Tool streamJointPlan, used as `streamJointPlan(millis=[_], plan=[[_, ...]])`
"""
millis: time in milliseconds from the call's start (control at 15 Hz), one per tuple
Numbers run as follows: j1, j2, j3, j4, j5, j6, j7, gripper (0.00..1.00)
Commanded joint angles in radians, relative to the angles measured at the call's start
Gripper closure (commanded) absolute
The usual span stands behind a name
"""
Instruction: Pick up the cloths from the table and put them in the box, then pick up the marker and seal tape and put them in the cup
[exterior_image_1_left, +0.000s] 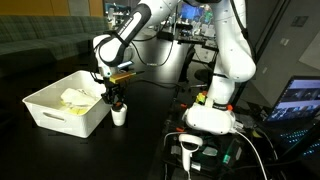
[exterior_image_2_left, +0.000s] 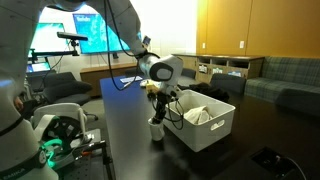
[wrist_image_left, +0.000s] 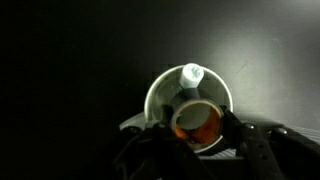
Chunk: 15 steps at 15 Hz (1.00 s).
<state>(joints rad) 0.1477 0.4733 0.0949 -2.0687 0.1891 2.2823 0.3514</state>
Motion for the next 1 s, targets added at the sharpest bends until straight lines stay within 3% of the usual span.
streamJointPlan(millis=[0,133,267,333,467,667,933], plan=[[0.007,-0.056,-0.003,-0.045,0.010,0.016,-0.007,0.75],[0.015,-0.051,-0.005,-0.036,0.000,0.005,0.005,0.75],[0.017,-0.053,-0.005,-0.038,-0.001,0.006,0.003,0.48],[0.019,-0.054,-0.005,-0.039,-0.002,0.007,0.003,0.24],[0.024,-0.050,-0.005,-0.036,-0.007,0.004,0.005,0.21],[0.028,-0.059,-0.007,-0.046,-0.010,0.009,0.007,0.01],[0.030,-0.122,-0.010,-0.110,-0.010,0.037,0.015,0.00]])
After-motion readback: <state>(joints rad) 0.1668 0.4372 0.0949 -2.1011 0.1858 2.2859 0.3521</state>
